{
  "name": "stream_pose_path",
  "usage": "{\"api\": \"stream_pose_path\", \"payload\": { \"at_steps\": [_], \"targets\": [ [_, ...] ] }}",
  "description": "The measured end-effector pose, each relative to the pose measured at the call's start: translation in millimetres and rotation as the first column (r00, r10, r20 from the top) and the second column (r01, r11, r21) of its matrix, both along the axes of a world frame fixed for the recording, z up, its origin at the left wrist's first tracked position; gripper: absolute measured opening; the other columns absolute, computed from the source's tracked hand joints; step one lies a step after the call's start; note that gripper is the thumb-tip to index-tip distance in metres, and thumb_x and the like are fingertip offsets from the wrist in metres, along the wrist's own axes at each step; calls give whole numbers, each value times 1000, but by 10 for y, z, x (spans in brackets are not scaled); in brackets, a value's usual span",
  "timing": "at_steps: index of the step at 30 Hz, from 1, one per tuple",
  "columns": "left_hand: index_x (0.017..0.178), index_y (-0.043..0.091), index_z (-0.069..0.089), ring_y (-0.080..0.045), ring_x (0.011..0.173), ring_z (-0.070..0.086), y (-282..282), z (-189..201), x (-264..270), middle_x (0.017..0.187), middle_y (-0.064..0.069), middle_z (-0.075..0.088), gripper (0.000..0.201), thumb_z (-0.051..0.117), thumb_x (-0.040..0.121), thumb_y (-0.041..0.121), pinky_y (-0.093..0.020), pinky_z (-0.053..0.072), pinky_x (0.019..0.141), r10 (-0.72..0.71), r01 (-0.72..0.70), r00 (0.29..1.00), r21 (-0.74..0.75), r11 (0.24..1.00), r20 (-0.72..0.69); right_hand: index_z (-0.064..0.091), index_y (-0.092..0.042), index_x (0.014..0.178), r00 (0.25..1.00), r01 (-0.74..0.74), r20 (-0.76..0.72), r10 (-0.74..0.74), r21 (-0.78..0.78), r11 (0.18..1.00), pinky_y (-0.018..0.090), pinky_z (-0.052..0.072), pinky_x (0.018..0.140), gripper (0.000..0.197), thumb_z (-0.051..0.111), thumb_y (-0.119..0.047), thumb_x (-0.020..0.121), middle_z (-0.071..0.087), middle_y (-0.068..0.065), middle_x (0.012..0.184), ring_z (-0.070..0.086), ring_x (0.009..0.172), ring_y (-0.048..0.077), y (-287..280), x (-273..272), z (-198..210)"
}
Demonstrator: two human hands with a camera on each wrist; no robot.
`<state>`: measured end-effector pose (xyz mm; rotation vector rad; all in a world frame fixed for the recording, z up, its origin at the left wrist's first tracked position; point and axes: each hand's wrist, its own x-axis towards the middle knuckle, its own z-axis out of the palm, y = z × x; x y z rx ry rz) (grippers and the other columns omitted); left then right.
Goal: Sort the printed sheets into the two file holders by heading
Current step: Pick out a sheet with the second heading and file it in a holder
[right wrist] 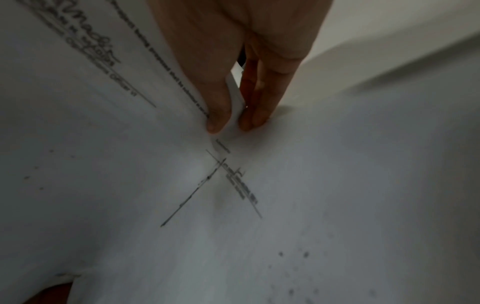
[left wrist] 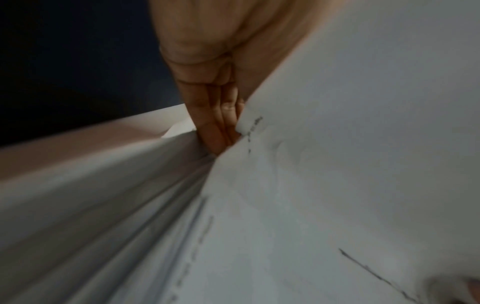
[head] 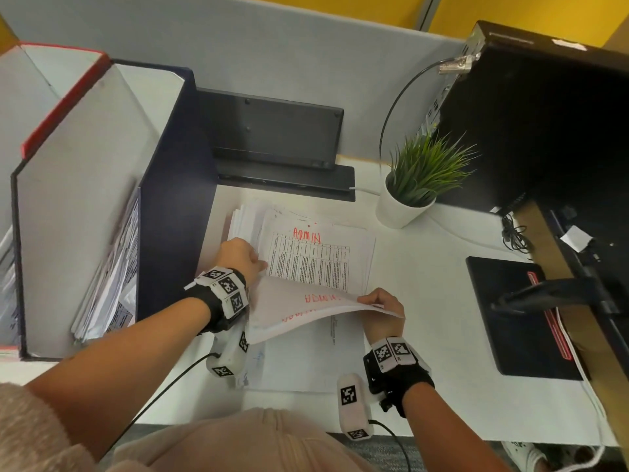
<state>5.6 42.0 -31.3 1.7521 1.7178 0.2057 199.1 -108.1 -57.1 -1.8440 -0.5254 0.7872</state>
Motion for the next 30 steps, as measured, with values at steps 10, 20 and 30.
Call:
{"api": "stream_pose_path", "payload": {
  "at_steps": [10,20,30],
  "targets": [
    [101,11,68,-21,86,64,-313,75,-68,99,-8,69,18,53,91,7,-29,54,76,-97,-22,858,226,974,505,61,1,81,984,-88,147,106,-121,989,9,39,59,16,72,-9,78,55,5,75,51,72,16,87,101,-4],
    [65,8,57,-13,81,60,-357,133,-89,84,-5,65,32,46,82,-17,-16,48,67,177,-117,639,-132,984,748,64,3,102,998,-40,52,39,34,999,25,50,83,32,75,2,72,66,11,98,62,89,19,78,78,55],
    [82,6,66,-23,74,62,136,80,-163,85,-10,67,22,69,82,27,-32,53,75,256,-202,941,-239,950,221,49,-7,55,991,11,-133,4,113,994,7,32,44,37,44,26,71,44,4,60,38,55,13,44,108,-71]
  ]
}}
